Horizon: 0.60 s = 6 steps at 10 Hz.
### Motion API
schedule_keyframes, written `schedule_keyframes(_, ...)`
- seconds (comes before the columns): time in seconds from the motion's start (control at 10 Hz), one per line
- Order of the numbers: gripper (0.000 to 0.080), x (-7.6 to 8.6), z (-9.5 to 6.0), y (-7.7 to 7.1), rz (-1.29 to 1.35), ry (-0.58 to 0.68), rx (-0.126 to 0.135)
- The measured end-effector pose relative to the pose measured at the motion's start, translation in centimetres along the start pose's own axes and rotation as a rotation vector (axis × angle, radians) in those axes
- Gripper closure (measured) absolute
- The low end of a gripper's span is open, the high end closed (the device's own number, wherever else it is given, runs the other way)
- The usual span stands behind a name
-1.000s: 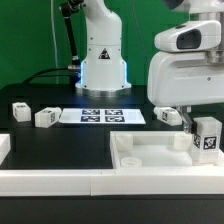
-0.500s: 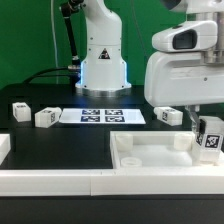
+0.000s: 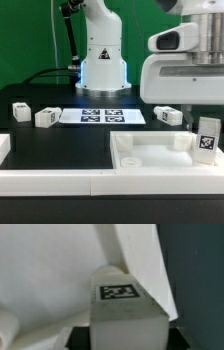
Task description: Assemble square table
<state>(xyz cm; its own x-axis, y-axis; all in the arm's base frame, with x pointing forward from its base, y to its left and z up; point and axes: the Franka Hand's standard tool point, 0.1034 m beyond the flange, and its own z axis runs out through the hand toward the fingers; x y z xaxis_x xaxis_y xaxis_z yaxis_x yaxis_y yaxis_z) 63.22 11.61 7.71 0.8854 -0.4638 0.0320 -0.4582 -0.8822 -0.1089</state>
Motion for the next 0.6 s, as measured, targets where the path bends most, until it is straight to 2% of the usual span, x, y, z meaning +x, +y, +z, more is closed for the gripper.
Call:
schedule_keyframes(0.2,0.0502,0.09,0.02,0.41,0.269,-0.028,0.032)
schedule_keyframes(0.6,0.0502,-0.35,0.15,0.38,0.770,-0.101,0.066)
